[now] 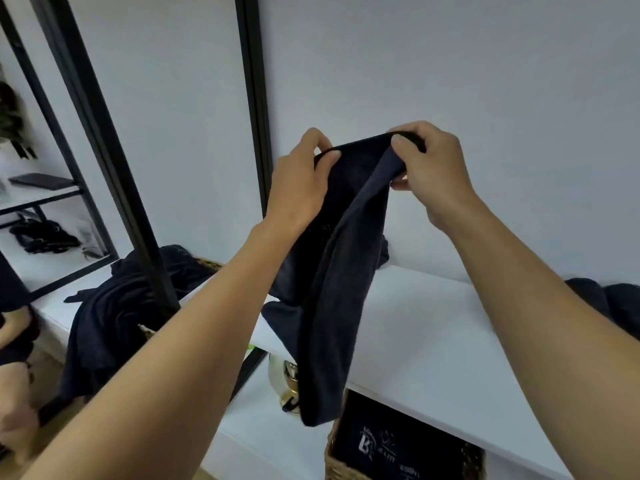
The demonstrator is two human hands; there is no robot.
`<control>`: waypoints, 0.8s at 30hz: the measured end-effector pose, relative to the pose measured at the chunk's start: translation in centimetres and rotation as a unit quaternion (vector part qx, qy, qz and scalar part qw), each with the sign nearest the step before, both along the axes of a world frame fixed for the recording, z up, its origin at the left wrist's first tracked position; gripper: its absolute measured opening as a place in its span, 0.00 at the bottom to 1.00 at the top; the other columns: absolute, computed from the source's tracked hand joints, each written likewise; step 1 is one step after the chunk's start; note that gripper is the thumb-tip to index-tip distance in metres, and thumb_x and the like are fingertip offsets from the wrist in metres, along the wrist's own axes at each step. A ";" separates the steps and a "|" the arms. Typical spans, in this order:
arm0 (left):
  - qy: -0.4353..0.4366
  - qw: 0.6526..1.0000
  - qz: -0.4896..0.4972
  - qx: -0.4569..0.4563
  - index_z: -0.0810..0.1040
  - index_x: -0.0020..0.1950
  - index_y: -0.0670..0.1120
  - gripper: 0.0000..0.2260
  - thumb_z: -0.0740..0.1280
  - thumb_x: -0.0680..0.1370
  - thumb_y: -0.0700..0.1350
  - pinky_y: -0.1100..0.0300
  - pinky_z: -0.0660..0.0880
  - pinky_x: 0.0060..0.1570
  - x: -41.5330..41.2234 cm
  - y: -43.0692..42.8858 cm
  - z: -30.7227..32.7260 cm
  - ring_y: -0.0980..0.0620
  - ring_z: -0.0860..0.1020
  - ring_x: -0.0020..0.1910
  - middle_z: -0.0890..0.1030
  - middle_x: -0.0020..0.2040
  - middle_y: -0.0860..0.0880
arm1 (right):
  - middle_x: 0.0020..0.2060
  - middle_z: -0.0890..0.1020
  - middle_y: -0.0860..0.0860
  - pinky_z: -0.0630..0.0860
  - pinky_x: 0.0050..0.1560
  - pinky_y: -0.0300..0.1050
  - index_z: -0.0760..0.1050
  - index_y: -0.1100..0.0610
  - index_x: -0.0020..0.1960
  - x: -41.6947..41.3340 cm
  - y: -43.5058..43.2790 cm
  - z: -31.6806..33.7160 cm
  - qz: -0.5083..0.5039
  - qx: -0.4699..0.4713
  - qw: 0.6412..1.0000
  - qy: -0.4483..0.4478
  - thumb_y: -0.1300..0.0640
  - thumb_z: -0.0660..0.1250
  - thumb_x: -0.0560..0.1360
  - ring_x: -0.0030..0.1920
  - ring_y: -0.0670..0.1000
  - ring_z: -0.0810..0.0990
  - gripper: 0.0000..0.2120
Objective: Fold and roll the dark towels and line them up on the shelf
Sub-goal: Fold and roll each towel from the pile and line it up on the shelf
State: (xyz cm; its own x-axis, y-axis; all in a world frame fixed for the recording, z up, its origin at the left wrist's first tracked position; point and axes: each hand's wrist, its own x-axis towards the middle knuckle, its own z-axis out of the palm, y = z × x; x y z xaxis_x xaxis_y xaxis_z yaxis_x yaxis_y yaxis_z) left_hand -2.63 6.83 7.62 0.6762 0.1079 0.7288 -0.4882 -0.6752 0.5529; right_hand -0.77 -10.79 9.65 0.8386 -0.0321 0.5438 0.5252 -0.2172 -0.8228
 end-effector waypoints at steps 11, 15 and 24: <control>0.021 0.997 -0.019 0.065 0.82 0.46 0.49 0.03 0.69 0.77 0.47 0.67 0.67 0.37 0.0 -4.9 3.5 0.57 0.75 0.36 0.79 0.36 0.53 | 0.42 0.84 0.49 0.79 0.46 0.42 0.81 0.54 0.45 -3.1 -8.4 3.1 -0.073 0.010 0.997 0.001 0.56 0.66 0.77 0.43 0.46 0.82 0.06; 0.042 0.996 -0.068 0.049 0.76 0.46 0.52 0.03 0.67 0.78 0.49 0.66 0.69 0.33 -0.2 -6.7 2.7 0.56 0.76 0.34 0.80 0.35 0.50 | 0.39 0.84 0.48 0.78 0.42 0.40 0.81 0.52 0.43 -3.8 -10.4 4.0 -0.093 0.001 0.995 -0.018 0.56 0.67 0.76 0.40 0.45 0.82 0.05; 0.309 0.914 -0.208 0.161 0.80 0.29 0.49 0.13 0.74 0.73 0.47 0.69 0.69 0.30 0.0 -2.7 1.3 0.59 0.74 0.27 0.77 0.27 0.56 | 0.42 0.84 0.47 0.81 0.52 0.47 0.81 0.49 0.45 -3.0 -17.6 4.7 -0.227 0.012 0.972 -0.053 0.55 0.68 0.75 0.46 0.48 0.83 0.04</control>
State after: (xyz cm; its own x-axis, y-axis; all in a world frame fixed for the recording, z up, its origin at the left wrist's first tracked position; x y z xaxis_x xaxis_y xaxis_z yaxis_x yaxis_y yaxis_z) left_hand -2.60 4.11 8.88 0.9029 -0.4056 0.1424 -0.4018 -0.6783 0.6151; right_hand -3.75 -28.43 14.34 0.6743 -0.4005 0.6204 0.4613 -0.4276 -0.7774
